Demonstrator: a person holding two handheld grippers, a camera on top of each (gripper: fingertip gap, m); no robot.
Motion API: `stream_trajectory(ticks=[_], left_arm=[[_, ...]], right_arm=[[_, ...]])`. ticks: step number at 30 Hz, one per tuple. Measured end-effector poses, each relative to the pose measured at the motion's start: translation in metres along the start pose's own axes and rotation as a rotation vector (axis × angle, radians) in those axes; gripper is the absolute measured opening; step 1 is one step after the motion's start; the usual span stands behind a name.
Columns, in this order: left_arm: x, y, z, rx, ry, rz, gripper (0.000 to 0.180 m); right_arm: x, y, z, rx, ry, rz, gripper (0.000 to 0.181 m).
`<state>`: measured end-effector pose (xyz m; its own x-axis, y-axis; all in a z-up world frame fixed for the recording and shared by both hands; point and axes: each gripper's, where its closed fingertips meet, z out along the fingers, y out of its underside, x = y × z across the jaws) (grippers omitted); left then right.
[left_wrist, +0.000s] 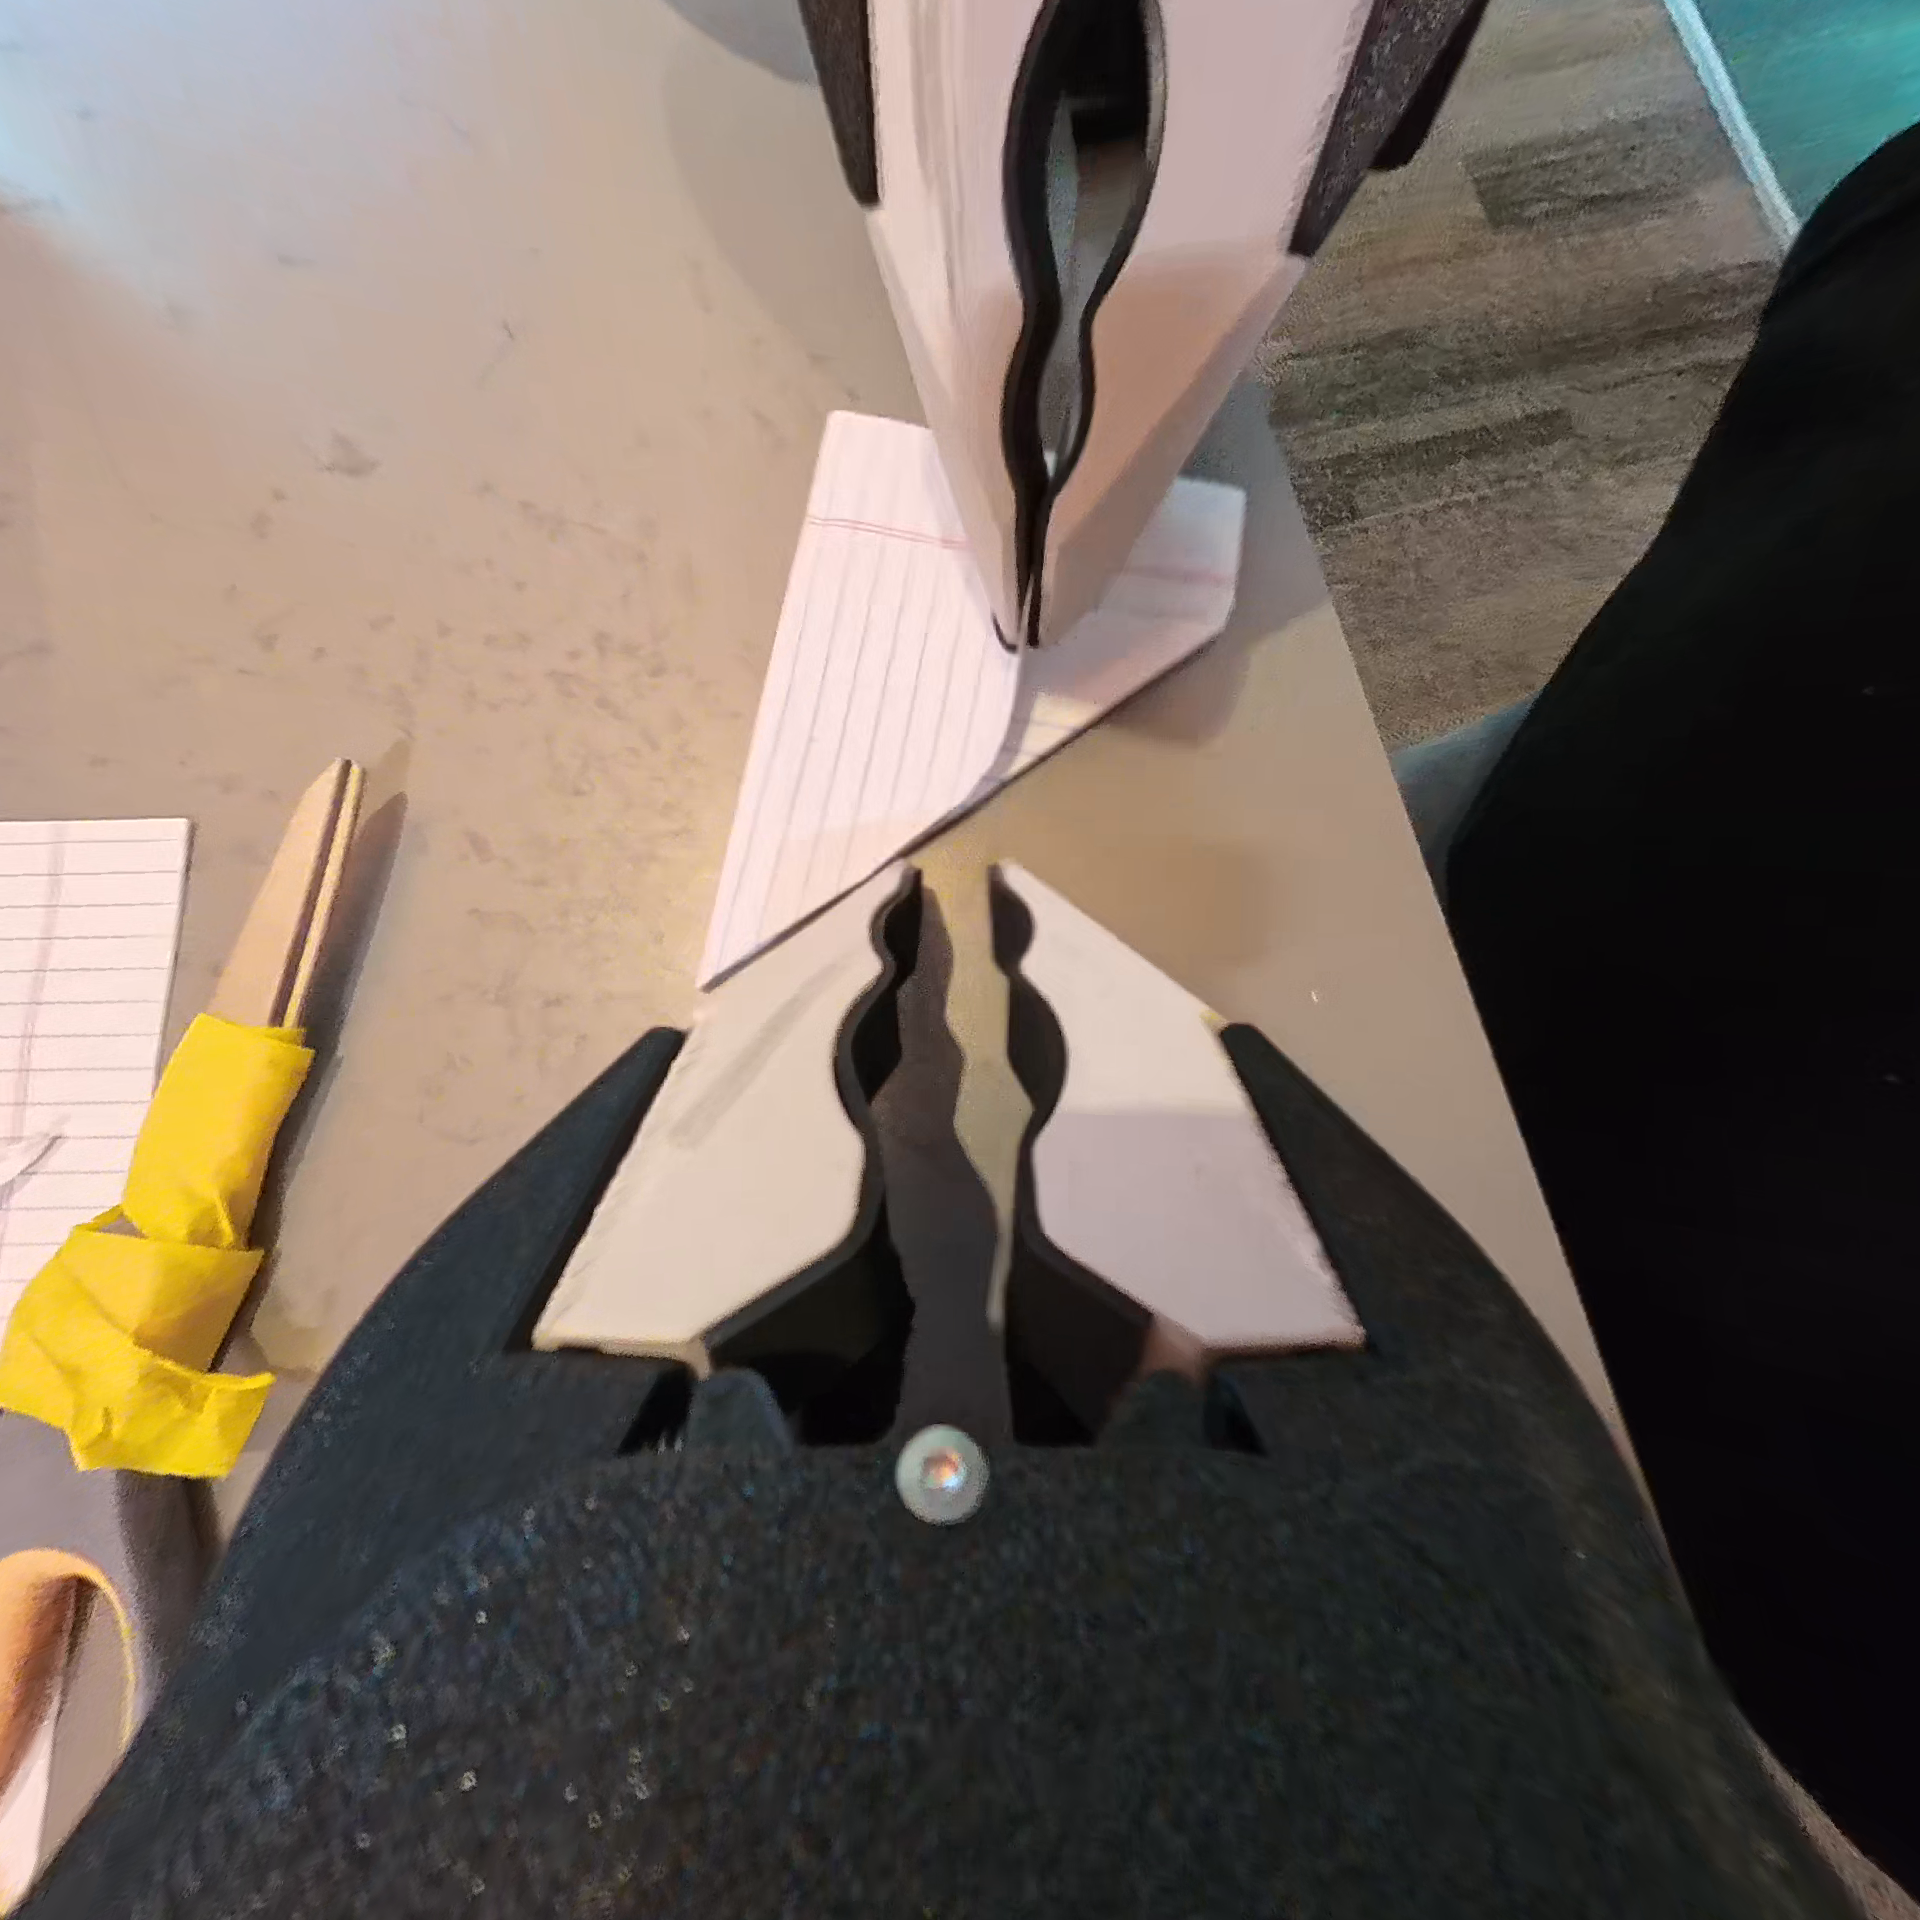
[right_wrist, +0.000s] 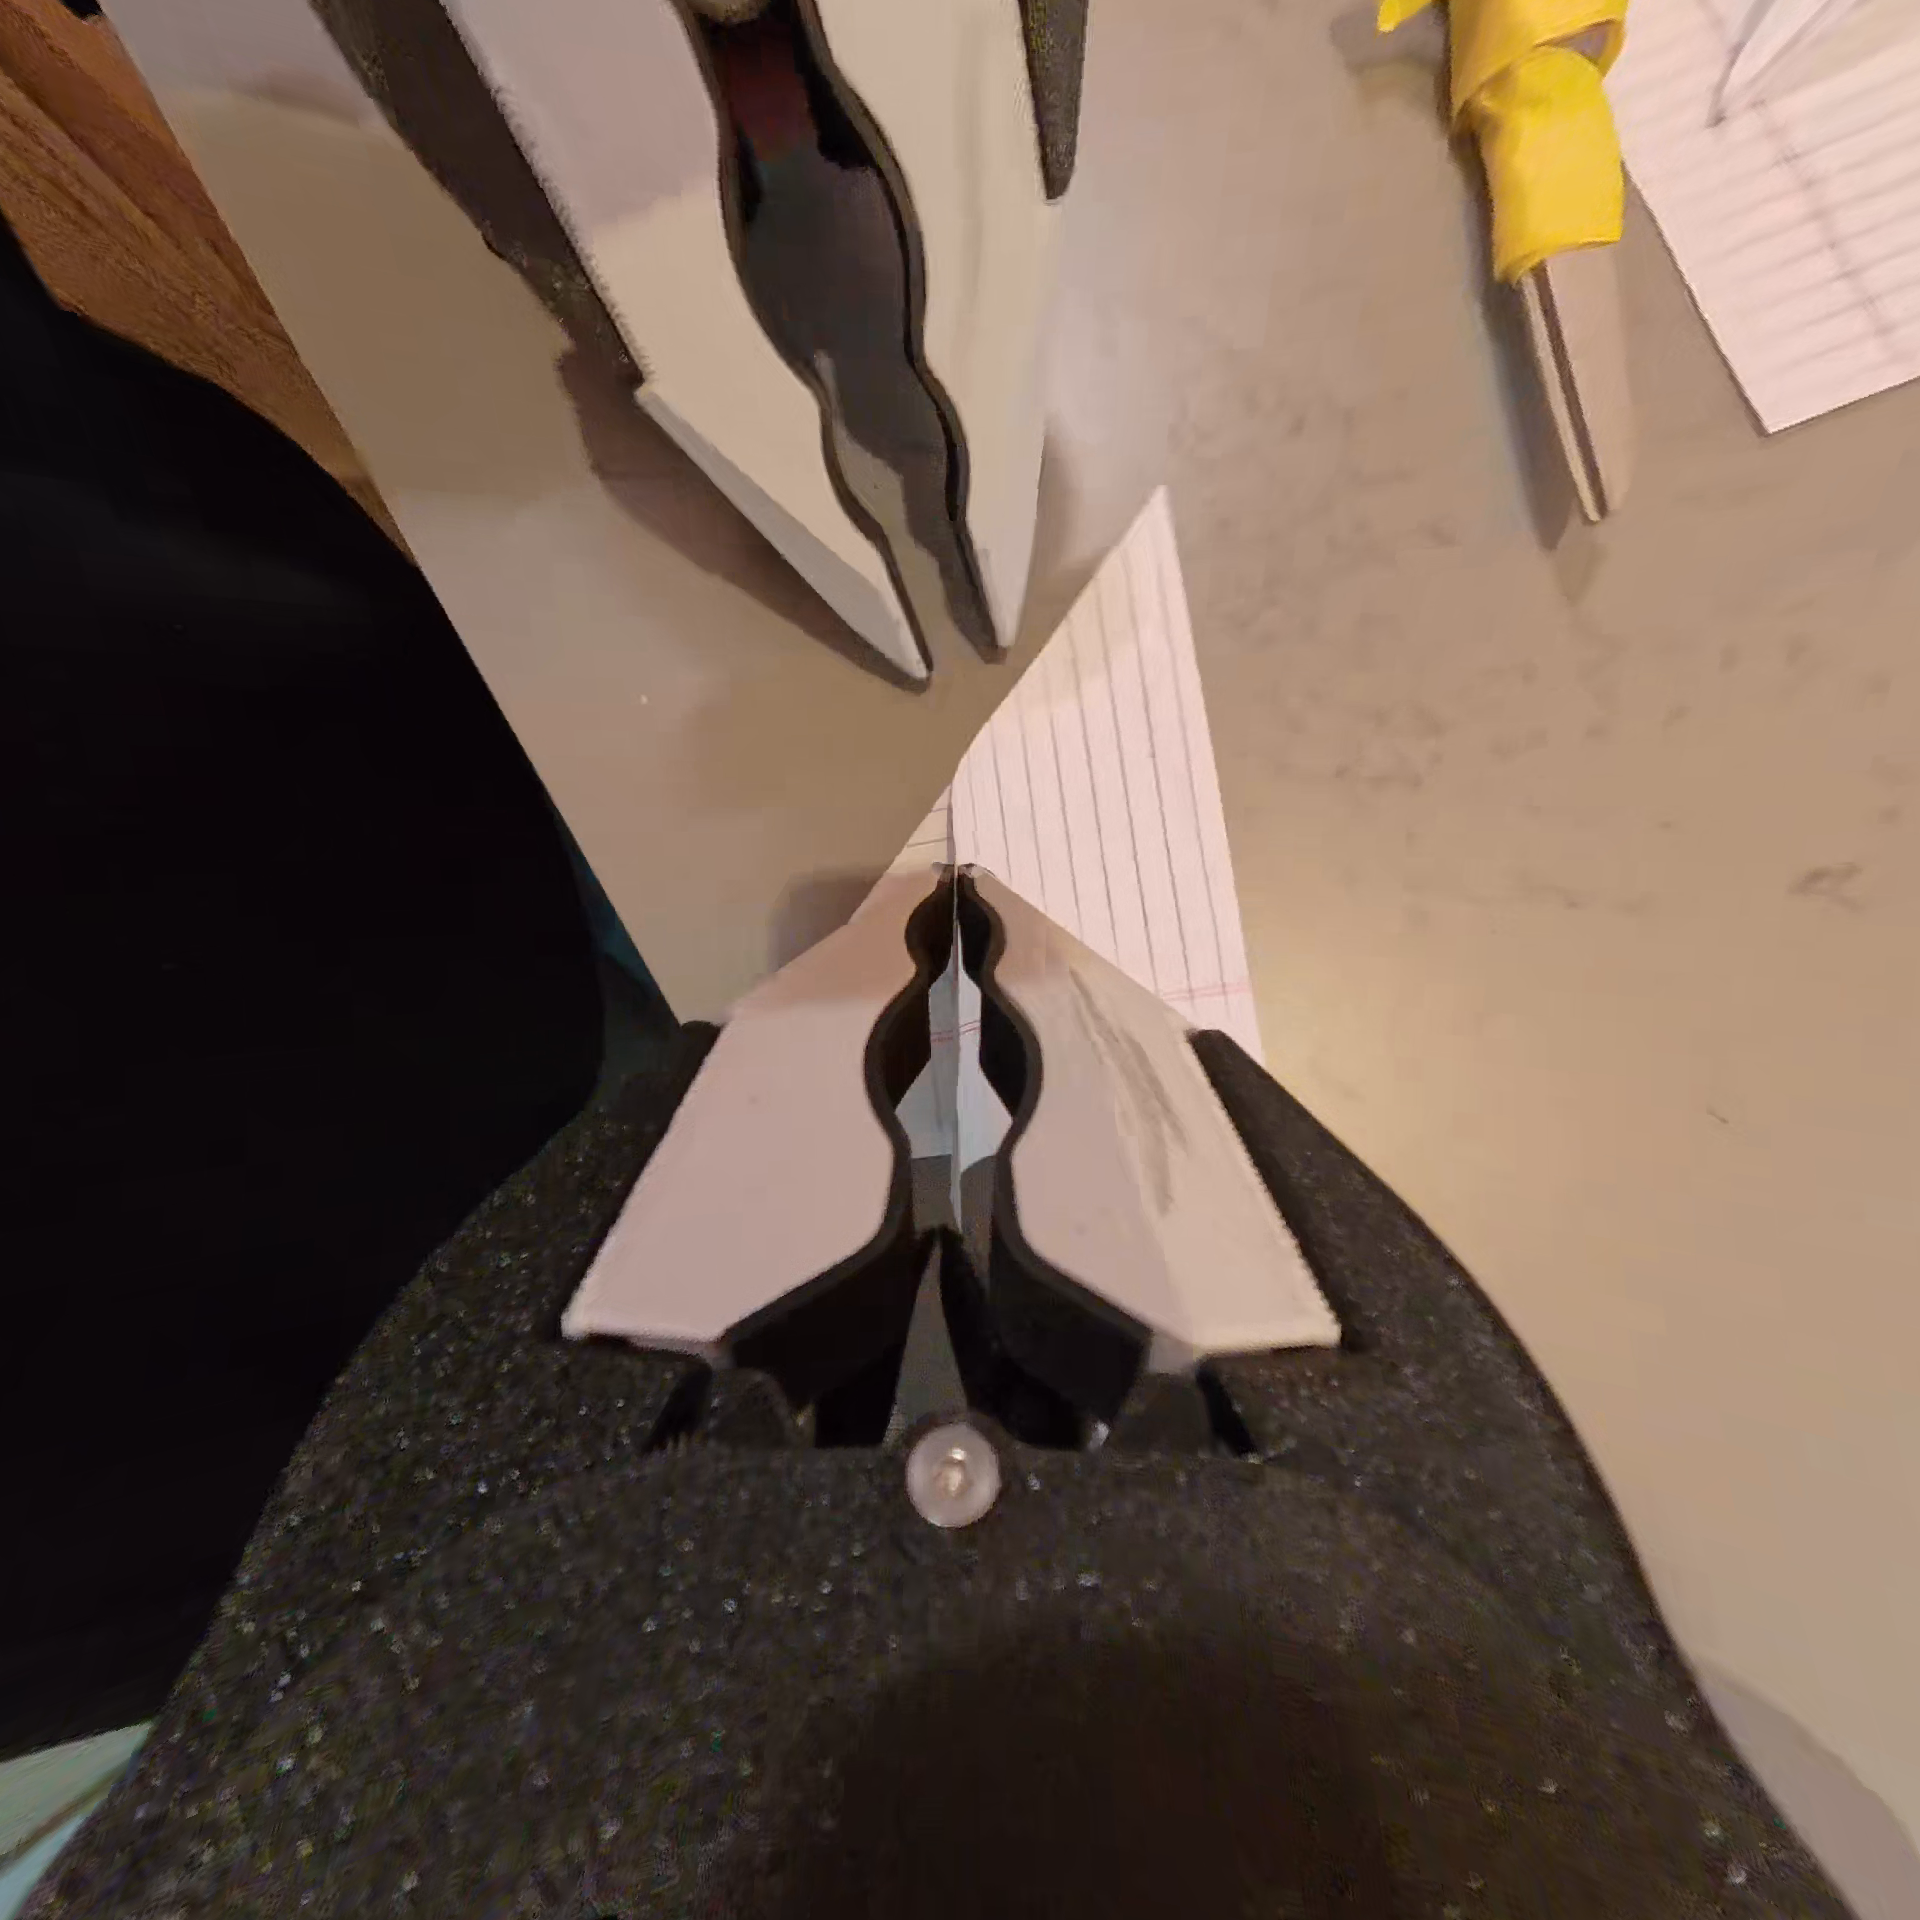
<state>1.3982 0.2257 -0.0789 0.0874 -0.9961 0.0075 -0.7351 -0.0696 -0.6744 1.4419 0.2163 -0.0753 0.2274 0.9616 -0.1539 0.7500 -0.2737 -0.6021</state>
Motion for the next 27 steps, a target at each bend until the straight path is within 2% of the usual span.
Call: stream_trajectory(ticks=[6,11,18,20,27], left_arm=[[-0.011,-0.007,-0.005,0.012,-0.093,0.037,0.029],[-0.010,-0.004,-0.004,0.006,-0.084,0.035,0.029],[-0.017,-0.004,-0.002,-0.006,-0.086,0.026,0.017],[-0.016,-0.003,-0.004,-0.020,-0.054,0.021,0.008],[-0.027,0.003,-0.010,-0.017,-0.088,0.021,0.001]], right_arm=[[-0.003,-0.010,-0.003,0.047,-0.113,0.129,0.000],[-0.006,-0.017,-0.007,0.091,-0.187,0.218,0.000],[-0.013,-0.037,-0.020,0.169,-0.345,0.355,0.000],[-0.007,-0.039,-0.020,0.164,-0.338,0.384,0.000],[0.011,-0.045,-0.018,0.181,-0.291,0.427,0.000]])
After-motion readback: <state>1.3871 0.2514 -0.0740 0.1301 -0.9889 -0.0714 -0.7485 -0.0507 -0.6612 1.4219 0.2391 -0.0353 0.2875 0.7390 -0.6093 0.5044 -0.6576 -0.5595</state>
